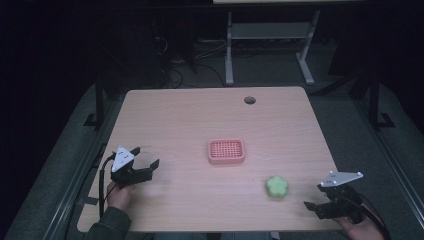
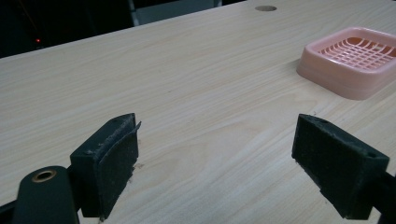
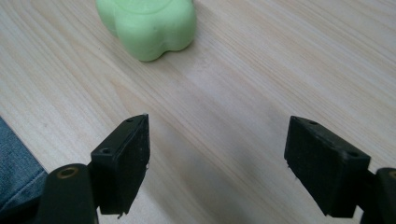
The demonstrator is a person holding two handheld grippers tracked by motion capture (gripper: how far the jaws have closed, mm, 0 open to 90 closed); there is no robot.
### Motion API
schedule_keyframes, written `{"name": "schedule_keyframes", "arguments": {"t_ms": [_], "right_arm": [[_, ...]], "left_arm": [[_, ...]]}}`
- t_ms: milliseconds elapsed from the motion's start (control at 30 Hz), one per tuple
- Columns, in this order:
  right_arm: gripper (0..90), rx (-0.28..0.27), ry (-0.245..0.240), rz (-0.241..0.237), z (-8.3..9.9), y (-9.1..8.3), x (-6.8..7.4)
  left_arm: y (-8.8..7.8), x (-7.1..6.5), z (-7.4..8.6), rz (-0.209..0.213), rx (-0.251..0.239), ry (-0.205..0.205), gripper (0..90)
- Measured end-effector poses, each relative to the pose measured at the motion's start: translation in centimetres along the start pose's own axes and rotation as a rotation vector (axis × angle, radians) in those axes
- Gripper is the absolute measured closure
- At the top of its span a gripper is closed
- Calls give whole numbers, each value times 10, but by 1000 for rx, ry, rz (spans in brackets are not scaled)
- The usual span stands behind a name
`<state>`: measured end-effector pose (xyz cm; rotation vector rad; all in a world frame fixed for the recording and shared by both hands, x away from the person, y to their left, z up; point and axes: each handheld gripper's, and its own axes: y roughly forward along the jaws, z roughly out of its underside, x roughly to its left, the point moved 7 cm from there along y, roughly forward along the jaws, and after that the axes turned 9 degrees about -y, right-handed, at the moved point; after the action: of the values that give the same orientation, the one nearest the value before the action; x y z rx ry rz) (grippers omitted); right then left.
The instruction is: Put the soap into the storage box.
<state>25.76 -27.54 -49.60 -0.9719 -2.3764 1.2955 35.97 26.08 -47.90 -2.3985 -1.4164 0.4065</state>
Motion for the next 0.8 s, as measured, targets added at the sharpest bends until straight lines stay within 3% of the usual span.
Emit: {"name": "schedule_keyframes", "arguments": {"t_ms": [333,800], "right_arm": [[209,12,-8,-18,-9,2,5],[196,33,-61,-35,-24,10,12]], "left_arm": [[-1,-1,0,3,3,6,142],[-3,0,-1,-2,-8,6,142]]}}
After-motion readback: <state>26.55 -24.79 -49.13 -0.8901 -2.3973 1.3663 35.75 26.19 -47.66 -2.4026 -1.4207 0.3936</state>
